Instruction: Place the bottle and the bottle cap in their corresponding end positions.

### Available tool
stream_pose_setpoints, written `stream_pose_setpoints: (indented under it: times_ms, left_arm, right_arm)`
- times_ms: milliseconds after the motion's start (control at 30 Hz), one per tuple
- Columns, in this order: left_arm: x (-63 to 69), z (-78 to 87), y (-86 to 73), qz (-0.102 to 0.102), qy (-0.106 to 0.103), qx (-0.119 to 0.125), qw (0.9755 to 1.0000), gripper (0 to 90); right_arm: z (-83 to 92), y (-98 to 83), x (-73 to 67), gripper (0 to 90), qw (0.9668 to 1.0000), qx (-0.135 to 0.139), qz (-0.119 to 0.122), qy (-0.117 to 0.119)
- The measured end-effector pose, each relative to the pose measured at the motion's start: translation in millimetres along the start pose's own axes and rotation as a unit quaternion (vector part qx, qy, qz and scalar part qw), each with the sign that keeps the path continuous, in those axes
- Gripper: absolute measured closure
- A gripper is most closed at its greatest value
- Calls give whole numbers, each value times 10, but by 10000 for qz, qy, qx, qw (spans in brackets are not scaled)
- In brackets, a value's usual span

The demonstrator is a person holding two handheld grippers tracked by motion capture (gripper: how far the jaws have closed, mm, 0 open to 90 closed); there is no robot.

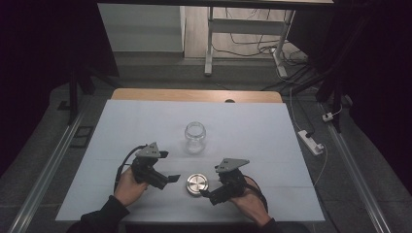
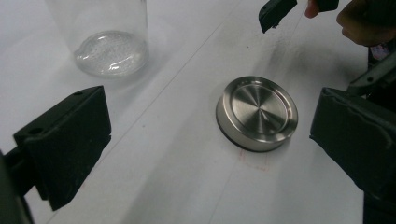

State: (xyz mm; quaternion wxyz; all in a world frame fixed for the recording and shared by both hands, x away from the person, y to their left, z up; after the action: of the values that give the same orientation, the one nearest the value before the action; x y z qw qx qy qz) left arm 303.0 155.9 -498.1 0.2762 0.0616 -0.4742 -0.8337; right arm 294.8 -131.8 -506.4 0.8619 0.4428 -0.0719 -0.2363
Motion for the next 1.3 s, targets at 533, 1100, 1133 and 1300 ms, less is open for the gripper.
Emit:
stream_pose_setpoints:
  times_ms: [533,1100,1133,1300]
  left_arm:
    - [112,480,-317,340,347,137,9987,0]
    - [172,887,-685,680,843,153,9940,0]
    - [175,908,-707,691,881,152,9936,0]
    - [185,1009,-833,837,979,188,9915,0]
  right_arm:
    - [376,-84,59,0,9994,105,-29,-323]
    - [831,-388,213,0,9950,128,-380,-912]
    - [853,-406,221,0,9946,138,-414,-945]
    - [954,-495,245,0,9921,165,-563,-1108]
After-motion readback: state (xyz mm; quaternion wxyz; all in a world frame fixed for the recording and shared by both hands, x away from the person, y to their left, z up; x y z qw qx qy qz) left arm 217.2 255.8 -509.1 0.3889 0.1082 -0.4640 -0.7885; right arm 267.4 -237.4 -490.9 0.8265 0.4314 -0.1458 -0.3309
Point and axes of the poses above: each handheld gripper's, and its own axes: z roughly backward along the jaws, y roughly out of its top, x roughly to its right, the point moved 1 cm from there along -z, roughly forward along the jaws, and after that the axes turned 3 degrees about x, right-handed, at the moved point
